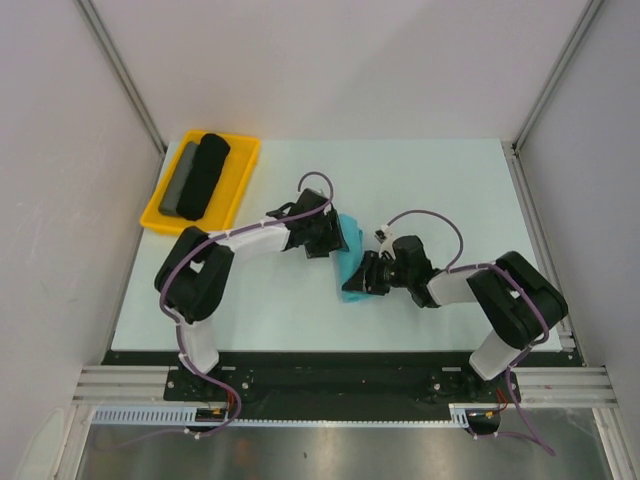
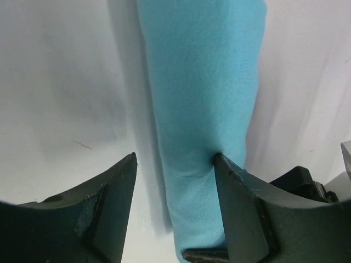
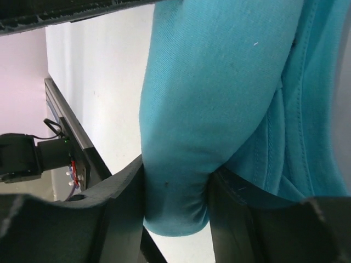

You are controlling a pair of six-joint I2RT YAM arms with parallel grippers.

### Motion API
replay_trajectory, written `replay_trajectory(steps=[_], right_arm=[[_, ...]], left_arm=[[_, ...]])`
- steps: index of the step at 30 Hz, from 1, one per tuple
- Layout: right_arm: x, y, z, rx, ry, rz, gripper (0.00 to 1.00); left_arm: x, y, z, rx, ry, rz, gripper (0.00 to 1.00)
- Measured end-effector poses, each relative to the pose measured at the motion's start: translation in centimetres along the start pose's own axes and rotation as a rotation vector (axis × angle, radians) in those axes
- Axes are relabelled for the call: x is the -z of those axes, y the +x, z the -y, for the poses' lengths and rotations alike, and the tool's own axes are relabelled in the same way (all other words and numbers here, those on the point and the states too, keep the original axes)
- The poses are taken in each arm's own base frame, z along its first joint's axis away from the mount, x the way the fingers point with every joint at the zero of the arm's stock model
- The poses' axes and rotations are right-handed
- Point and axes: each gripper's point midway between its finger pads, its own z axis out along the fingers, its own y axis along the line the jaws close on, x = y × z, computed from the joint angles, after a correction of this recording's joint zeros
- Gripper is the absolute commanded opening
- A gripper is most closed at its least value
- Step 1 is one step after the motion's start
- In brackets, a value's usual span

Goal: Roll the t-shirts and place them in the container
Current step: Roll the T-shirt to the center of the board.

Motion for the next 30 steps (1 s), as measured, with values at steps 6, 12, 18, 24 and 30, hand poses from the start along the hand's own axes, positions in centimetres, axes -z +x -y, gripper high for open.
replay_trajectory(steps=[6,12,18,24,30], right_arm=[[0.9,-0.2,-0.2,-0.013,0.03,0.022,0.64],[4.7,-2.7,-1.8,0.062,0.127,0.172,0.61],[7.6,-4.5,-4.5,0.222,0.242,0.32,0.5],[5.3,-3.7,-6.2,0.419,0.371,0.283,0.44],[3.7,-2.4,-2.4,0.502,0.529,0.208,0.44]], left_arm=[[-0.8,-0.1,0.5,-0.045,-0.083,0.025,0.63],[-1.2,0.1,0.4,-0.074,-0.135,0.025,0.64],[-1.5,0.1,0.6,-0.08,-0.148,0.019,0.64],[-1.9,0.0,1.0,-0.077,-0.15,0.01,0.64],[-2.2,0.0,1.2,-0.073,-0.147,0.002,0.66]])
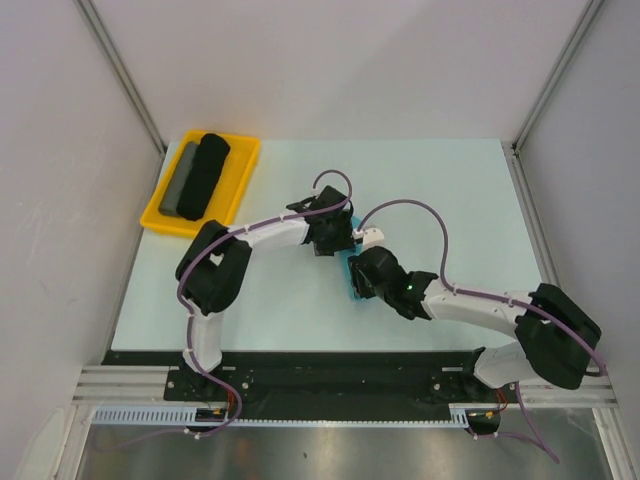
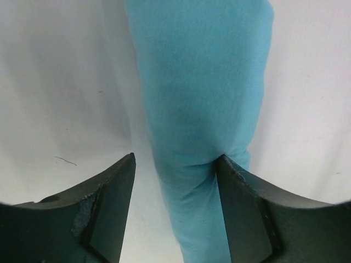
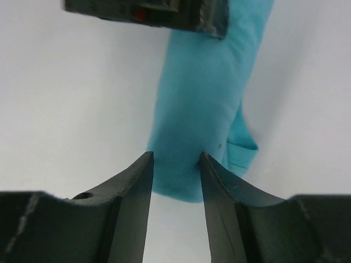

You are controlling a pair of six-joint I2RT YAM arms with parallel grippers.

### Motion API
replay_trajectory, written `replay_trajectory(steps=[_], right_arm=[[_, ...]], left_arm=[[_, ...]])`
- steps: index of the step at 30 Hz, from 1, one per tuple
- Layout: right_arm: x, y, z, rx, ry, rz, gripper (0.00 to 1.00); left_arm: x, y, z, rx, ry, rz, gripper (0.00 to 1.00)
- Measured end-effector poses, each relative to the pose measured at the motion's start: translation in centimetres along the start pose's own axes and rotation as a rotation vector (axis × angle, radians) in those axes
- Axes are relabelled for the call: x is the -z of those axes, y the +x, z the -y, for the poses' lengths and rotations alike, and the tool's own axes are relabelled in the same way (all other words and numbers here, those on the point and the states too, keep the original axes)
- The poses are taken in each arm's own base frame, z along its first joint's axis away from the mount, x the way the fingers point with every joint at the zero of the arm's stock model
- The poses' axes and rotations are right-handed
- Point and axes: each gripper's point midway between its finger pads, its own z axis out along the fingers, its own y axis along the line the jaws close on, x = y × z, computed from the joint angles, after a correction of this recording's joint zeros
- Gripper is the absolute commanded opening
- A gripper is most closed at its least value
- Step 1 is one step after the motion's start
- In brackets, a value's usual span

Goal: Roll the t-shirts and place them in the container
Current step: Roll the T-shirt to the center of the board.

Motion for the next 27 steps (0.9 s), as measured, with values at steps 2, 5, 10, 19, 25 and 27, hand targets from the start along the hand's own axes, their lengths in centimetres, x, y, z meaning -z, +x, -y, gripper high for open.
replay_trajectory(steps=[2,5,10,19,25,27], right_arm=[[-0.7,1.2,1.0,0.023,0.046,-0.038,0.43],[-1.3,2.3,2.4,0.035,0.098,-0.079,0.43],[-1.7,2.9,3.7,0.022,0.14,-0.103,0.42],[-2.3,3.0,5.4,-0.101,0.106,-0.142,0.42],[-2.4,3.0,5.5,-0.135,0.075,-0.157,0.41],[-2.4,3.0,5.5,-0.143,0.067,-0.162,0.41]], left_arm=[[0.0,0.1,0.1,-0.001,0.006,-0.004,0.67],[0.0,0.2,0.4,-0.002,0.017,-0.009,0.69],[0.1,0.1,0.9,-0.004,0.043,-0.01,0.72],[-0.3,0.0,2.1,-0.007,0.113,0.002,0.68],[-0.5,0.1,2.5,-0.006,0.15,0.003,0.66],[-0.5,0.1,2.6,-0.007,0.158,0.005,0.67]])
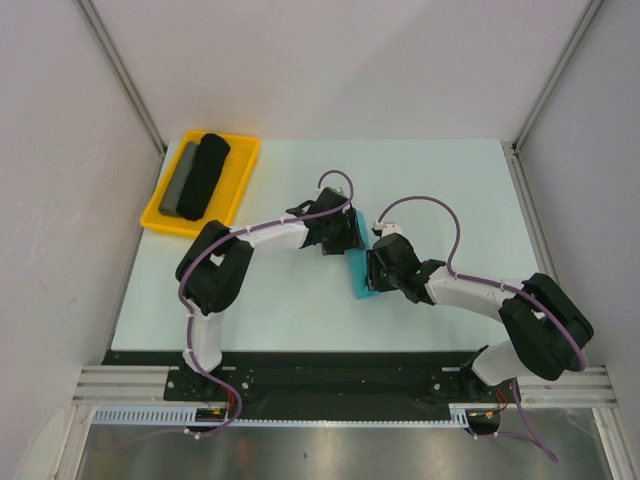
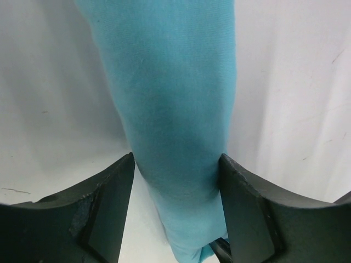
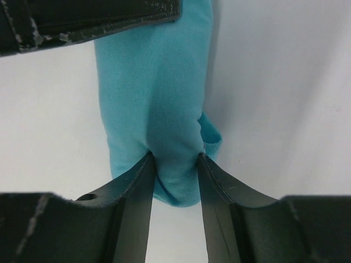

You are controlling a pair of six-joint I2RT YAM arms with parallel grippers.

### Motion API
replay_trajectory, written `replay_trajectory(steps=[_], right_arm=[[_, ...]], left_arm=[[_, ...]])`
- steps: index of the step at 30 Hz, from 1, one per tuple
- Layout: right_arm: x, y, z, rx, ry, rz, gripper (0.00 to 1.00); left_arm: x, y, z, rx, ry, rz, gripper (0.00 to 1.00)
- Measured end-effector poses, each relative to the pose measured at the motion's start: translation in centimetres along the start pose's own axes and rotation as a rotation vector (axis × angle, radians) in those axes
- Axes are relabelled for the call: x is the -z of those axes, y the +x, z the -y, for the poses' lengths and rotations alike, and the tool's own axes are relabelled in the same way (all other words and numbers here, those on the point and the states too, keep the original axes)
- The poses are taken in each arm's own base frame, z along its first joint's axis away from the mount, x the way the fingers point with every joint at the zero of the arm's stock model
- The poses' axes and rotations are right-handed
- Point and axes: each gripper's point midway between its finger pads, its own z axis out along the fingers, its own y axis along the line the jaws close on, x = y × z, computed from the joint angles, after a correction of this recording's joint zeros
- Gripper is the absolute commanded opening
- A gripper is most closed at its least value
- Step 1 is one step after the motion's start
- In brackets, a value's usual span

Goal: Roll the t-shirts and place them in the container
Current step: Roll the T-shirt to the center of the board.

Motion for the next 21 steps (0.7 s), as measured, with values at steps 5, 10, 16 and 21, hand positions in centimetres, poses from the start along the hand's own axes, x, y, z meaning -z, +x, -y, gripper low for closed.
replay_trajectory(steps=[5,10,16,21], right_arm=[[-0.07,0.0,0.27,-0.029,-0.017,-0.014,0.41],[-0.11,-0.02,0.46,-0.049,-0.031,-0.025,0.41],[-0.17,0.0,0.54,-0.062,-0.042,-0.035,0.4],[-0.2,0.03,0.57,-0.068,-0.049,-0.041,0.41]], left_arm=[[-0.03,-0.15,0.45,0.0,0.021,0.004,0.7],[-0.17,-0.4,0.75,-0.003,0.038,0.017,0.73],[-0.59,0.03,0.22,-0.005,0.043,0.024,0.77],[-0.01,-0.01,0.33,-0.009,0.066,0.046,0.79]])
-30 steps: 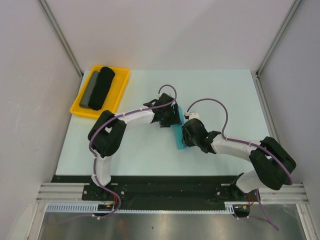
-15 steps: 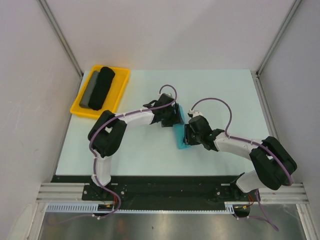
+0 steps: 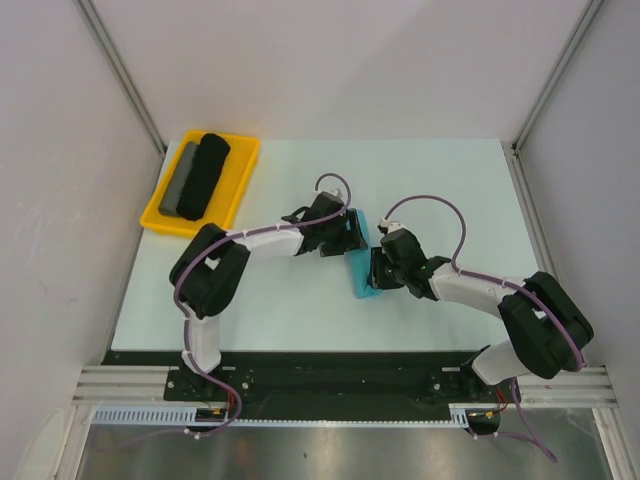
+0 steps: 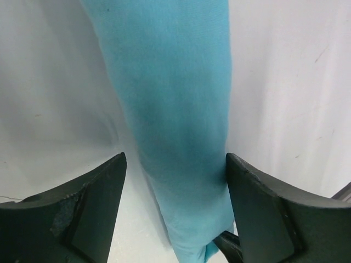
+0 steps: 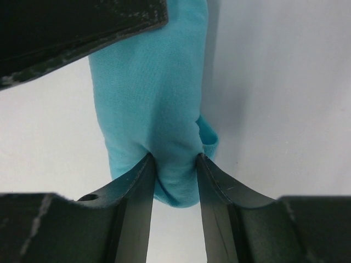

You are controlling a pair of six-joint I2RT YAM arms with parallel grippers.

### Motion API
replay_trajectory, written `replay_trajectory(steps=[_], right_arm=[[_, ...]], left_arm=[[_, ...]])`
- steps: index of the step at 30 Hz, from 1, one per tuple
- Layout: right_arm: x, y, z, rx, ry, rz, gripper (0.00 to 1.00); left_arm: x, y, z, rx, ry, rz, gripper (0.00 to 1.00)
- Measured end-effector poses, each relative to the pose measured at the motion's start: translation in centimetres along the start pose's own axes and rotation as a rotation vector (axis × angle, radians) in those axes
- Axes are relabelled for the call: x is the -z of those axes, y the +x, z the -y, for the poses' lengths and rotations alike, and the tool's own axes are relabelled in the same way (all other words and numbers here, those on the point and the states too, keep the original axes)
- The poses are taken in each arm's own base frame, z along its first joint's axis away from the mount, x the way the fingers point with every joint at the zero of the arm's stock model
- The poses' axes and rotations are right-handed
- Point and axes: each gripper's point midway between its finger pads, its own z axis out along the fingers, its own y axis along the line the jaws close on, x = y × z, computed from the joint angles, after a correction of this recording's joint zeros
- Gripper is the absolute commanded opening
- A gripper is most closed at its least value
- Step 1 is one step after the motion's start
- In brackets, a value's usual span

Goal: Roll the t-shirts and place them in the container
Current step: Roll the T-shirt to the center of the board, then pick up the T-shirt from the center of the board.

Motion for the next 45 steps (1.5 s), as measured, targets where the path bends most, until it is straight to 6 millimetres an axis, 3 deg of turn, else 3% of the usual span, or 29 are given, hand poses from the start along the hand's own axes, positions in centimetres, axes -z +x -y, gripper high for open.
replay_trajectory(steps=[10,19,33,38,45], right_arm=[[-0.1,0.0,0.0,-0.006,-0.006,-0.005,0.4],[-0.1,0.0,0.2,-0.012,-0.01,-0.008,0.4],[-0.1,-0.4,1.1,-0.047,0.009,-0.006,0.39],[-0.1,-0.5,1.1,-0.057,0.011,-0.005,0.4],[1.2,-1.1,1.7,-0.065,0.025,0.024,0.55]], left_arm=[[1.3,0.0,-0.5,0.012,0.07,0.047,0.78],[1.5,-0.5,-0.3,0.038,0.125,0.065,0.64],[-1.2,-0.6,0.8,0.04,0.096,0.026,0.56],[-1.8,-0.5,0.5,0.031,0.045,0.012,0.45],[-2.1,-0.8,0.7,-0.031,-0.012,-0.002,0.0]])
